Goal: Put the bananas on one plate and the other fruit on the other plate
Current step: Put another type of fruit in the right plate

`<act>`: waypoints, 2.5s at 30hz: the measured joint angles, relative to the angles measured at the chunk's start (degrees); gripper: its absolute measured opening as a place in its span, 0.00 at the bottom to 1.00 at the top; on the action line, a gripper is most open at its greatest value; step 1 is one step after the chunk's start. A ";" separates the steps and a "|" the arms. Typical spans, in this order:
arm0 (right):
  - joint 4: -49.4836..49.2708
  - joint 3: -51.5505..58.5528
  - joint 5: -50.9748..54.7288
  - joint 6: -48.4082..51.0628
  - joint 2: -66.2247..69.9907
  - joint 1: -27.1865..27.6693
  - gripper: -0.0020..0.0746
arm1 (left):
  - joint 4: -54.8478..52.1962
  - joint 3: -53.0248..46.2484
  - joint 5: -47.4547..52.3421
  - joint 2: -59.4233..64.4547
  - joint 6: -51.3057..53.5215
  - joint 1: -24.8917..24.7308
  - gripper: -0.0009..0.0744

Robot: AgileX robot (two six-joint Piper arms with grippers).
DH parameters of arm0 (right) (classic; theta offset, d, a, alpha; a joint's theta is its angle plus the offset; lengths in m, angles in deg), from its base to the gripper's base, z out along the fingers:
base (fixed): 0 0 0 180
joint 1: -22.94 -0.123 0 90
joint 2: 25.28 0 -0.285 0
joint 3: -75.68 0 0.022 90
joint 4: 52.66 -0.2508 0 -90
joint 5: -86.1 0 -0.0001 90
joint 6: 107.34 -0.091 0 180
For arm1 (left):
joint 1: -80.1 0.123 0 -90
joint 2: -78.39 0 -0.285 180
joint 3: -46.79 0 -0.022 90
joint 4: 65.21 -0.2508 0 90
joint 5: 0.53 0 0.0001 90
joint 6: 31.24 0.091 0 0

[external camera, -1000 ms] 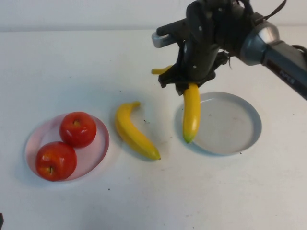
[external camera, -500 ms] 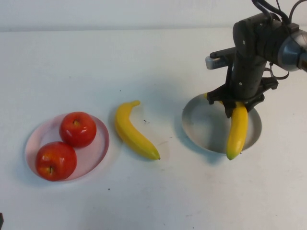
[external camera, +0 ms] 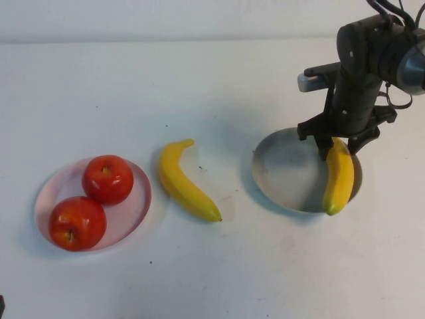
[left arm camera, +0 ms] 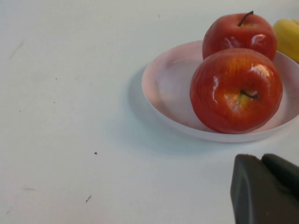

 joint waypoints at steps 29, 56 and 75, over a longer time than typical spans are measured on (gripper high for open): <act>-13.23 -20.61 -3.64 19.01 11.37 -23.03 0.56 | 0.00 0.00 0.00 0.00 0.00 0.00 0.01; 3.95 -19.63 0.11 -0.28 0.28 -22.28 0.43 | 0.00 0.00 0.00 0.00 0.00 0.00 0.01; 0.40 2.38 0.22 -15.14 -3.89 -11.91 0.43 | 0.00 0.00 0.00 0.00 0.00 0.00 0.01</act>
